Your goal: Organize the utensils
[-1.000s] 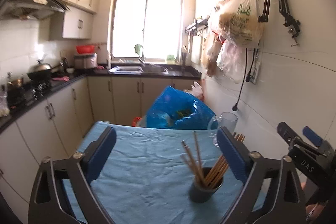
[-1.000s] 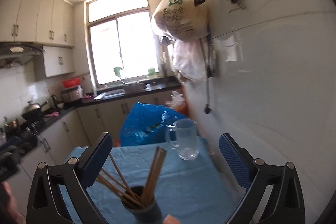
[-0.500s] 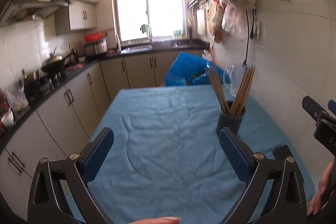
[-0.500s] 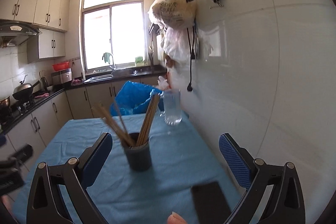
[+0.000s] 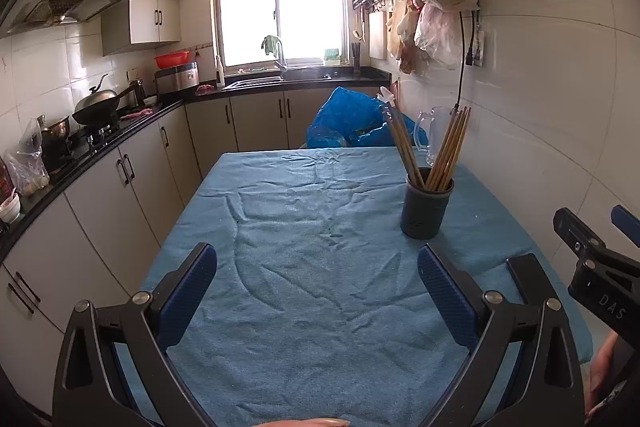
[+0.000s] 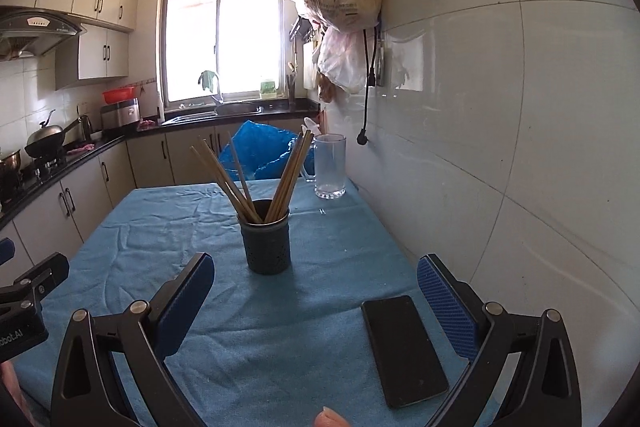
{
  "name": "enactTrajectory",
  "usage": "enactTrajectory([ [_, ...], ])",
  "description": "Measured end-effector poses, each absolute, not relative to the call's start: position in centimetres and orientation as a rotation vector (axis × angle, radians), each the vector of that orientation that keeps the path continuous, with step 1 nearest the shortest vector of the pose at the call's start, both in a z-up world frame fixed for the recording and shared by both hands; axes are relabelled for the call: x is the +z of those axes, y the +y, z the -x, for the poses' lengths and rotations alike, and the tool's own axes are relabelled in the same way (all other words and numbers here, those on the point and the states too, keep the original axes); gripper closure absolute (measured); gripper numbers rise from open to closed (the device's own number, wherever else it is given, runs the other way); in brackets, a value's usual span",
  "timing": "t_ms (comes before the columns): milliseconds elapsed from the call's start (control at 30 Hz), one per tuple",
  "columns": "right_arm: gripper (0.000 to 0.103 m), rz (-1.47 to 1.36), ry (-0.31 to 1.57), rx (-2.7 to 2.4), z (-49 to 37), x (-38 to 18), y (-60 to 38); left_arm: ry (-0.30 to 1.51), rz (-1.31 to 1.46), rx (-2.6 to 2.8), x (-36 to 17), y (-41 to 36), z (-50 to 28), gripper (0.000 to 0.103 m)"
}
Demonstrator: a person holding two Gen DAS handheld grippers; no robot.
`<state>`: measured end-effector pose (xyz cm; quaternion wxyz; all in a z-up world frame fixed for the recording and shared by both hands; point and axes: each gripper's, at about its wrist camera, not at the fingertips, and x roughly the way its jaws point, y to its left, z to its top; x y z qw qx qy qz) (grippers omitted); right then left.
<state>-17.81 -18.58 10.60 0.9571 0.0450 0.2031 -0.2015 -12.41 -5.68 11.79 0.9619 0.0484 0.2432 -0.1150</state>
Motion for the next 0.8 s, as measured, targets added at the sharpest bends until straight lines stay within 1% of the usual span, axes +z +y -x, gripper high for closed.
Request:
enactTrajectory([
  [800, 0.000, -0.099, 0.432, -0.398, 17.58, 10.31, -18.53, 0.519, -0.096, -0.234, 11.07, -5.68, 12.50, 0.003],
])
